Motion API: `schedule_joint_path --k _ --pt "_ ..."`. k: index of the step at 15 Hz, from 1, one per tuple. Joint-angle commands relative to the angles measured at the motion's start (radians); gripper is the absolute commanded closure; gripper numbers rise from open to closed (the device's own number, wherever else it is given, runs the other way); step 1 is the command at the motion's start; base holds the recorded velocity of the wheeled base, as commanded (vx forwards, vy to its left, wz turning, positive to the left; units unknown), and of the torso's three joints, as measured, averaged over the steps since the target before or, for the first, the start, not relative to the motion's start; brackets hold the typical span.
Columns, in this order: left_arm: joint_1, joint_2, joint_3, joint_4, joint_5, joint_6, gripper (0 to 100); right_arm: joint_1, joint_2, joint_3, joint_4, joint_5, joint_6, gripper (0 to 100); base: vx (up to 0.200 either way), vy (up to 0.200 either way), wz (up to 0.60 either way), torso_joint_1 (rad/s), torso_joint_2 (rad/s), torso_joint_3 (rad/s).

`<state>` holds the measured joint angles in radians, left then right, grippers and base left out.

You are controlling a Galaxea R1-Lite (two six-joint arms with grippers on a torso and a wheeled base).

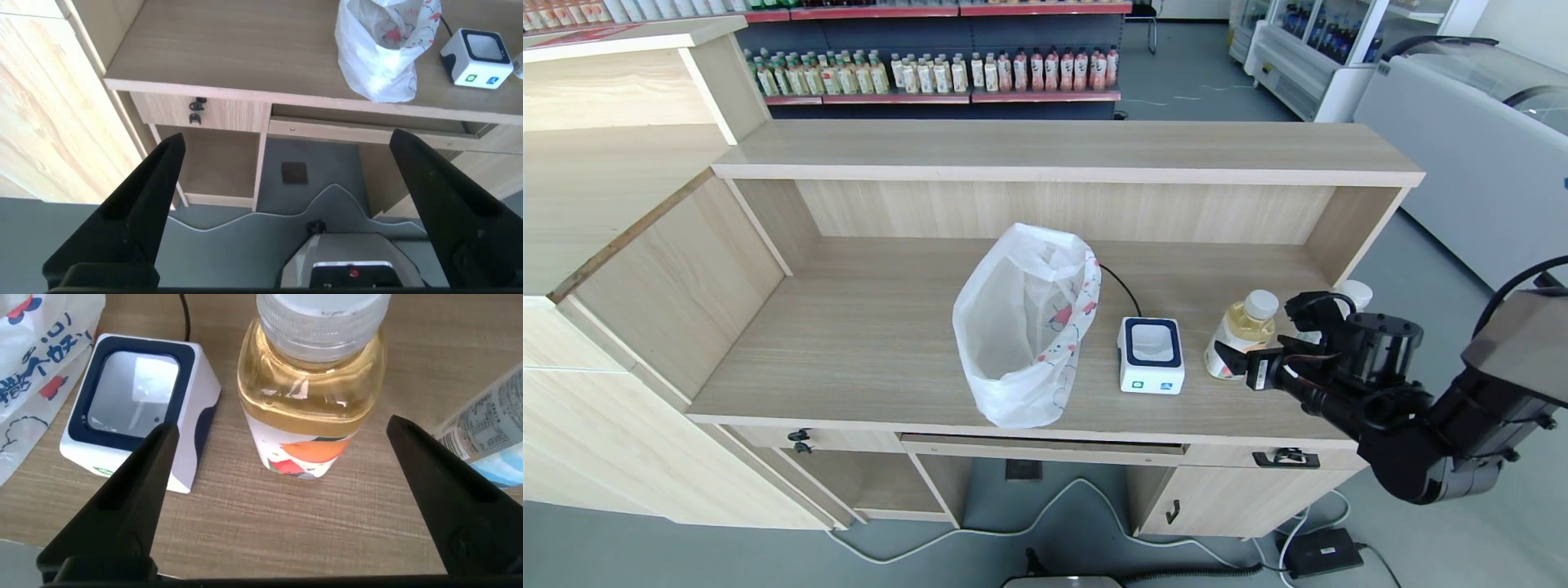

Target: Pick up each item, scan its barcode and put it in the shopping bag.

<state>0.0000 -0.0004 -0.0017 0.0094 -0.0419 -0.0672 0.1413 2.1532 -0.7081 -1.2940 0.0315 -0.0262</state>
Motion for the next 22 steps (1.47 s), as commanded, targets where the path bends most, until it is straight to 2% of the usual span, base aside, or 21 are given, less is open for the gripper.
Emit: schedule_joint_path --k 1,22 --pt "0.000 0.000 0.000 0.000 0.000 0.000 0 0.001 0.039 -0.033 -0.001 0.001 0.002 0 0.000 0.000 0.00 0.000 0.00 0.000" --pt "0.000 0.000 0.000 0.000 -0.001 0.000 0 0.004 0.235 -0.303 -0.010 -0.018 -0.001 0 0.000 0.000 0.00 0.000 0.00 0.000"
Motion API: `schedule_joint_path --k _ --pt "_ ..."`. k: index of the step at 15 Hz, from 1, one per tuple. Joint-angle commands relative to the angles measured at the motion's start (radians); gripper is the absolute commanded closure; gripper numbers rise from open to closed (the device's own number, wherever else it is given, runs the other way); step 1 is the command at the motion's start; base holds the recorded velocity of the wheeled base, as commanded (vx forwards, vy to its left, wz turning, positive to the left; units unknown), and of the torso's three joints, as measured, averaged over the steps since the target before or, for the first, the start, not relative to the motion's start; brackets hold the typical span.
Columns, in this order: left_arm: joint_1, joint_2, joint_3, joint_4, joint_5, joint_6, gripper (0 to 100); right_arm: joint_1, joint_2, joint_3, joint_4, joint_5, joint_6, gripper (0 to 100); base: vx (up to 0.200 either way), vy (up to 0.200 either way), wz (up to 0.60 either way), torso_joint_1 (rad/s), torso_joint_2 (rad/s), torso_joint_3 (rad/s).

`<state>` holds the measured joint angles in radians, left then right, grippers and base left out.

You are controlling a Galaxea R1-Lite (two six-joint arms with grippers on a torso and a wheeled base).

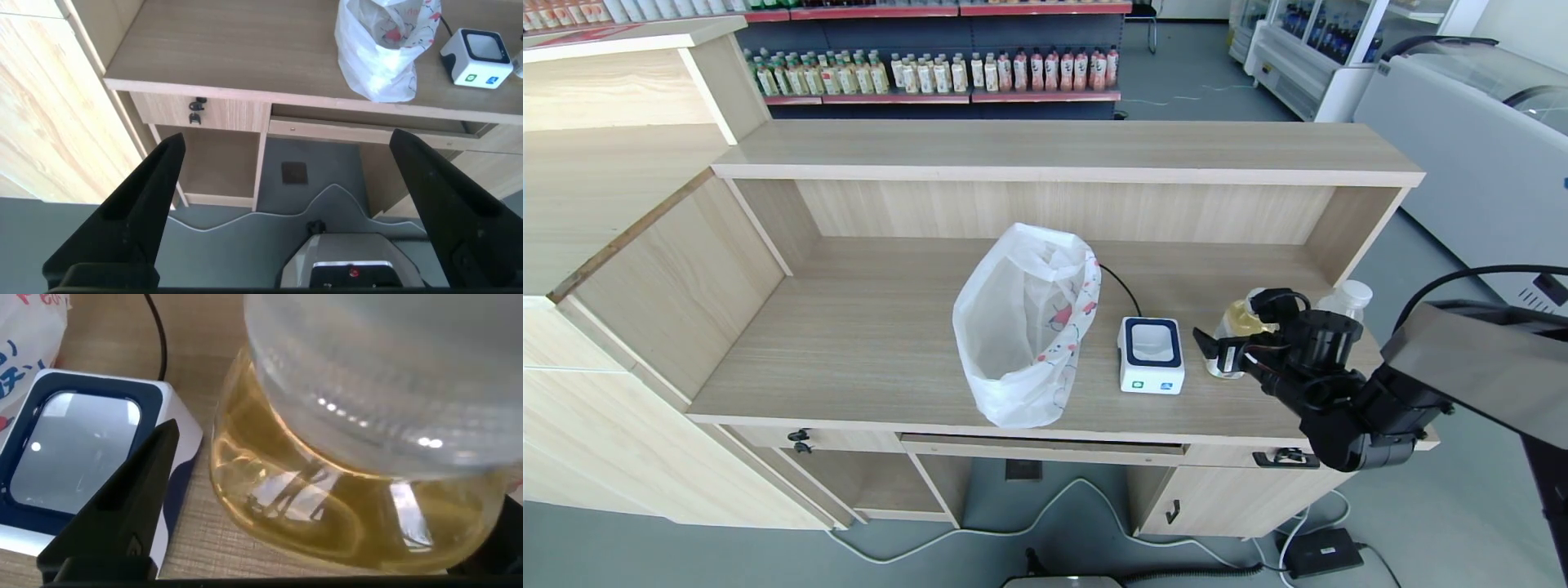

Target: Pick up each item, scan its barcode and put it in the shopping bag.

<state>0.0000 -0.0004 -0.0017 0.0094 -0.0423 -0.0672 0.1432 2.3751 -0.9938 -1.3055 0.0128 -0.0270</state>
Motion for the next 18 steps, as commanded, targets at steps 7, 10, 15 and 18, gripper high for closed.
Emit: schedule_joint_path --k 7,10,15,18 --pt "0.000 0.000 0.000 0.000 0.001 0.000 0 -0.005 0.033 -0.031 -0.004 0.030 -0.004 100 0.000 0.000 0.00 0.000 0.00 0.000" --pt "0.000 0.000 0.000 0.000 0.001 0.000 0 -0.014 0.032 -0.049 -0.004 0.041 -0.013 100 0.000 0.000 0.00 0.000 0.00 0.000" --pt "0.000 0.000 0.000 0.000 0.001 0.000 0 -0.024 0.019 -0.035 0.000 0.041 -0.067 100 0.000 0.000 0.00 0.000 0.00 0.000" --pt "0.000 0.000 0.000 0.000 -0.001 0.000 0 -0.036 -0.034 0.044 -0.001 0.047 -0.088 100 0.000 0.000 0.00 0.000 0.00 0.000"
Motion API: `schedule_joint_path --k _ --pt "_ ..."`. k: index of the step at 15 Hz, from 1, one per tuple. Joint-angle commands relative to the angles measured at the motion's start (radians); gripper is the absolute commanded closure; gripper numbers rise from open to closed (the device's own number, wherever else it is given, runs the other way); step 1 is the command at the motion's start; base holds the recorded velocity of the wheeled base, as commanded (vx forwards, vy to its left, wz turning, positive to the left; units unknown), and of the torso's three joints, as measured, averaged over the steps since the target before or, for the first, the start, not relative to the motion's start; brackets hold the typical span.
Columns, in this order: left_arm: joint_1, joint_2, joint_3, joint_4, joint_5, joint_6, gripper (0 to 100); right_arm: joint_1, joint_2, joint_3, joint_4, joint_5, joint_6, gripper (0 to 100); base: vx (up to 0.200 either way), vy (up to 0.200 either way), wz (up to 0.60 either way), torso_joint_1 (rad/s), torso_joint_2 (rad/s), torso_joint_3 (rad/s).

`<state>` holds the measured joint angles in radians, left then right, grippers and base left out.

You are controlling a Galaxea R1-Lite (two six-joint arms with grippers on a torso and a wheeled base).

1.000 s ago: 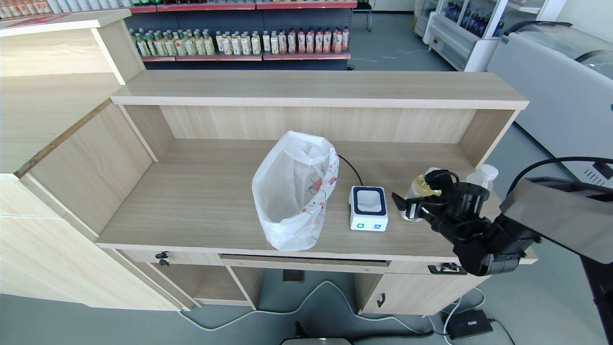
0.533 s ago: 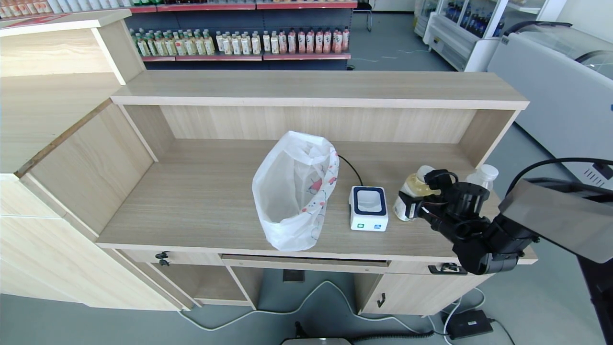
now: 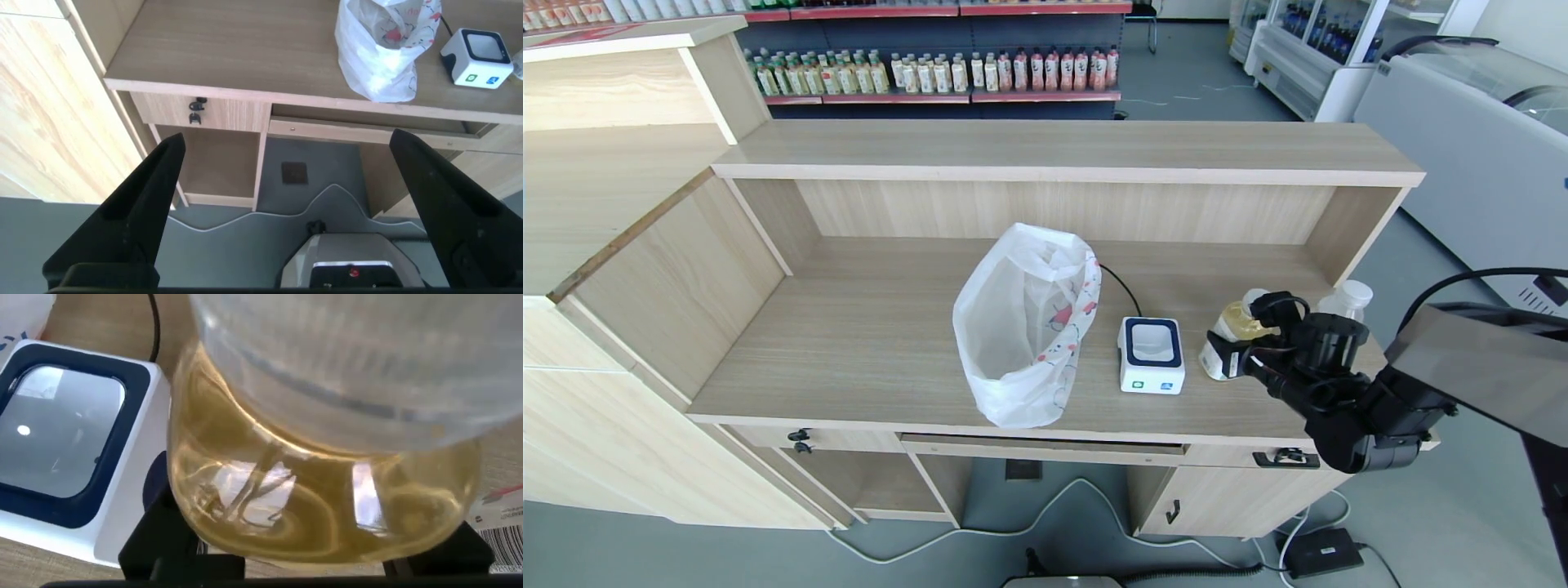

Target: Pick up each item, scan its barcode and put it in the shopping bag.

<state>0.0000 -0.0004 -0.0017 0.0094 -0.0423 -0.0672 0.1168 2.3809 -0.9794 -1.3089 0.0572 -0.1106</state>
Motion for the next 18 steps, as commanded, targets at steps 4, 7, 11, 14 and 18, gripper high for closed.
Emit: schedule_joint_path --k 4,7,11,14,18 --pt "0.000 0.000 0.000 0.000 -0.001 0.000 0 -0.037 -0.252 0.022 0.185 0.116 0.039 100 0.000 0.000 0.00 0.000 0.00 0.000" --pt "0.000 0.000 0.000 0.000 0.001 0.000 0 -0.060 -0.512 -0.047 0.508 0.291 0.169 100 0.000 0.000 0.00 0.000 0.00 0.000" --pt "0.000 0.000 0.000 0.000 -0.001 0.000 0 -0.048 -0.761 -0.142 0.801 0.647 0.278 100 0.000 0.000 0.00 0.000 0.00 0.000" --pt "0.000 0.000 0.000 0.000 0.001 0.000 0 0.090 -0.894 -0.148 0.847 0.842 0.431 100 0.000 0.000 0.00 0.000 0.00 0.000" --pt "0.000 0.000 0.000 0.000 -0.001 0.000 0 0.211 -0.940 -0.082 0.843 0.912 0.488 100 0.000 0.000 0.00 0.000 0.00 0.000"
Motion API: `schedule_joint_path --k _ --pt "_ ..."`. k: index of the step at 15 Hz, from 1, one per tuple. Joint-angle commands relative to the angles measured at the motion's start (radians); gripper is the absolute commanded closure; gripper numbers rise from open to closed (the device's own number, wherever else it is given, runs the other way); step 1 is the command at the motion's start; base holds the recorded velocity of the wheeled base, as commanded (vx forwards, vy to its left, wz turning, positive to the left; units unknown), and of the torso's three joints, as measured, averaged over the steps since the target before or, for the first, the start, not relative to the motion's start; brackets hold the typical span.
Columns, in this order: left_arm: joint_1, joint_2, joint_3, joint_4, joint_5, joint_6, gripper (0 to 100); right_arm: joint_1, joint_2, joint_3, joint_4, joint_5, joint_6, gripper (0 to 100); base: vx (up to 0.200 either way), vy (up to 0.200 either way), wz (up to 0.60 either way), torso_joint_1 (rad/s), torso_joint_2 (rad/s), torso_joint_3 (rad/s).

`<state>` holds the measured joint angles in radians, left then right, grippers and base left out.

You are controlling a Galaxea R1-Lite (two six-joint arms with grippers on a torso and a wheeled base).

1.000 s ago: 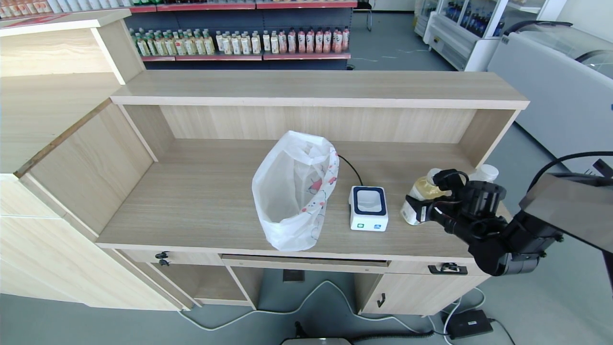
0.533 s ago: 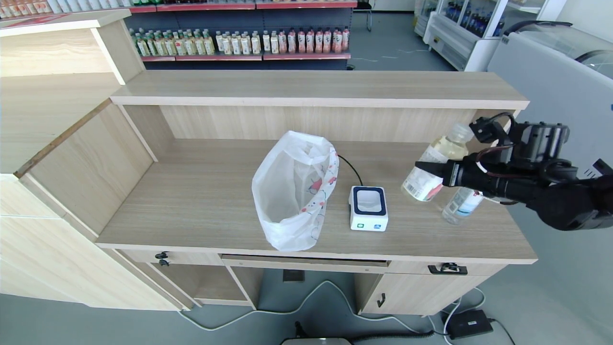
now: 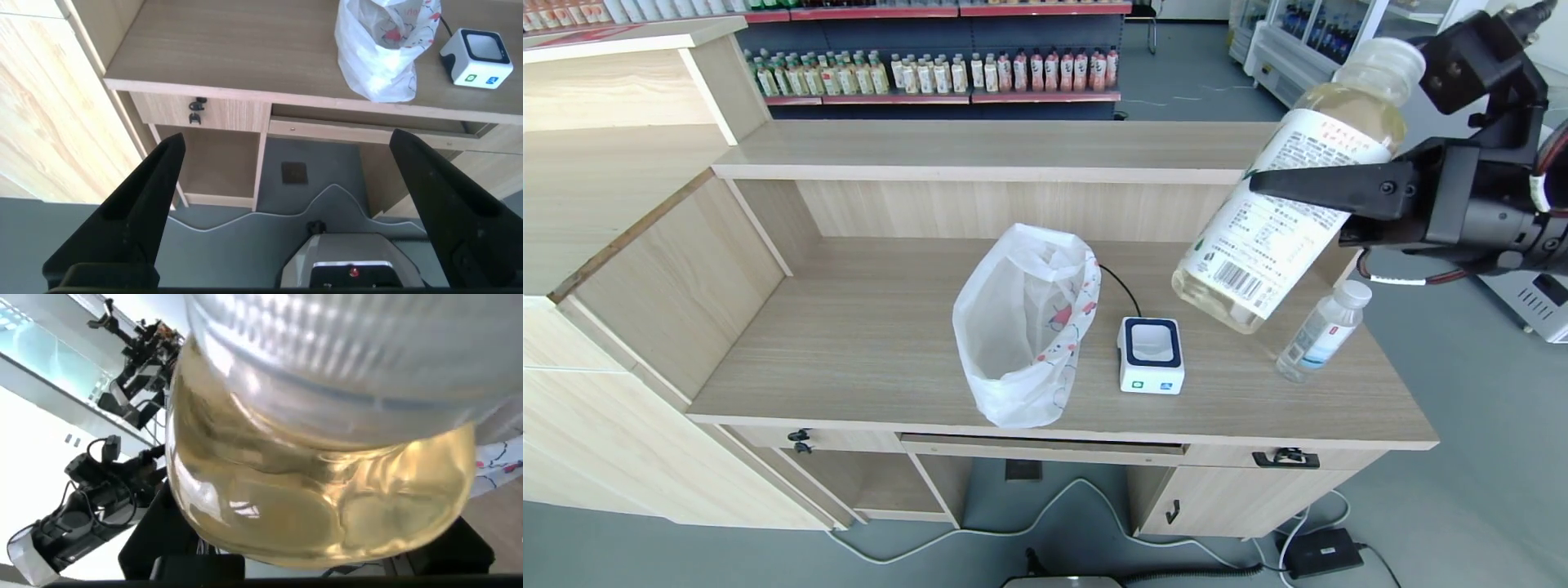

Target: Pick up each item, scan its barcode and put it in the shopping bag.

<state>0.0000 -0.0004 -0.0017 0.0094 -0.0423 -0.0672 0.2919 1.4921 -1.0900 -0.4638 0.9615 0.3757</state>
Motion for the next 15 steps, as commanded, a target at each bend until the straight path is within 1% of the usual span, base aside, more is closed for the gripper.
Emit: schedule_joint_path --k 1,2,4,7,9,10,12,13,15 --pt "0.000 0.000 0.000 0.000 0.001 0.000 0 0.056 -0.061 0.070 -0.007 0.026 -0.005 100 0.000 0.000 0.00 0.000 0.00 0.000" --pt "0.000 0.000 0.000 0.000 0.001 0.000 0 0.072 -0.070 0.101 -0.015 0.033 -0.015 100 0.000 0.000 0.00 0.000 0.00 0.000" --pt "0.000 0.000 0.000 0.000 -0.001 0.000 0 0.121 -0.075 0.157 -0.076 0.036 -0.026 100 0.000 0.000 0.00 0.000 0.00 0.000" --pt "0.000 0.000 0.000 0.000 -0.001 0.000 0 0.176 -0.090 0.186 -0.099 0.046 -0.026 100 0.000 0.000 0.00 0.000 0.00 0.000" --pt "0.000 0.000 0.000 0.000 -0.001 0.000 0 0.181 -0.107 0.234 -0.101 0.071 -0.035 100 0.000 0.000 0.00 0.000 0.00 0.000" --pt "0.000 0.000 0.000 0.000 -0.001 0.000 0 0.181 -0.105 0.248 -0.101 0.071 -0.063 100 0.000 0.000 0.00 0.000 0.00 0.000" --pt "0.000 0.000 0.000 0.000 -0.001 0.000 0 0.181 -0.104 0.252 -0.095 0.069 -0.087 100 0.000 0.000 0.00 0.000 0.00 0.000" --pt "0.000 0.000 0.000 0.000 0.001 0.000 0 0.184 -0.110 0.249 -0.091 0.072 -0.074 100 0.000 0.000 0.00 0.000 0.00 0.000" --pt "0.000 0.000 0.000 0.000 -0.001 0.000 0 0.208 -0.136 0.243 -0.098 0.072 0.006 100 0.000 0.000 0.00 0.000 0.00 0.000"
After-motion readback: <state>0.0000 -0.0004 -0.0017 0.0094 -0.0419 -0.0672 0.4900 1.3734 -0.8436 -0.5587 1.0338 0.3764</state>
